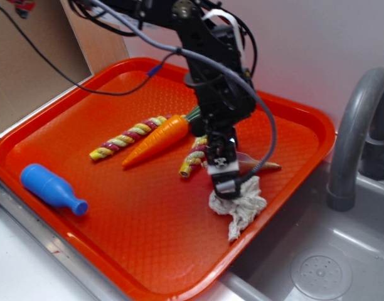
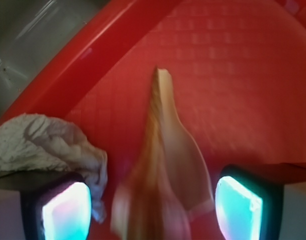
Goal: Grab the shell.
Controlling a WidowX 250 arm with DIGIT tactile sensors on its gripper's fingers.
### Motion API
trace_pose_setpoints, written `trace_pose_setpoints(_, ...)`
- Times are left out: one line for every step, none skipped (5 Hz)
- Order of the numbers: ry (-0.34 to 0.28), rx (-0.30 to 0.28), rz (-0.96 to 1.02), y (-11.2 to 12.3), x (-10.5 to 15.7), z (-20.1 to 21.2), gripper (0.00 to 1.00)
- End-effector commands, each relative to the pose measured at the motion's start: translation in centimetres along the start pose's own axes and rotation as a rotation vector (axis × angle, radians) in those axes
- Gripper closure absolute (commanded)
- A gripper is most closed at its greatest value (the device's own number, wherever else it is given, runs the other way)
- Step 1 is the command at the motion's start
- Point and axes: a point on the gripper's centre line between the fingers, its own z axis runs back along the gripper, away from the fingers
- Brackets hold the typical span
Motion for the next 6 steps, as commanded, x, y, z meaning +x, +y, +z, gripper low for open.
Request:
trace_pose_setpoints(0.022,0.045,-0.01,-2.1,1.0,1.0,0.39)
trace_pose_setpoints(0.042,0.055,-0.013,-2.2,0.8,0.6,1.0)
trace_pose_setpoints(0.082,0.045,0.007,-2.0,0.1,0.9,1.0)
trace_pose_setpoints(0.055,0.034,0.113,-0.7,-0.9,3.1,1.0)
trace_pose_setpoints(-0.007,0.039,0.254,1.5,-2.2,6.7,1.0)
trace_pose_setpoints(-0.036,0.1,0.412,3.6,-4.4,10.9,1.0)
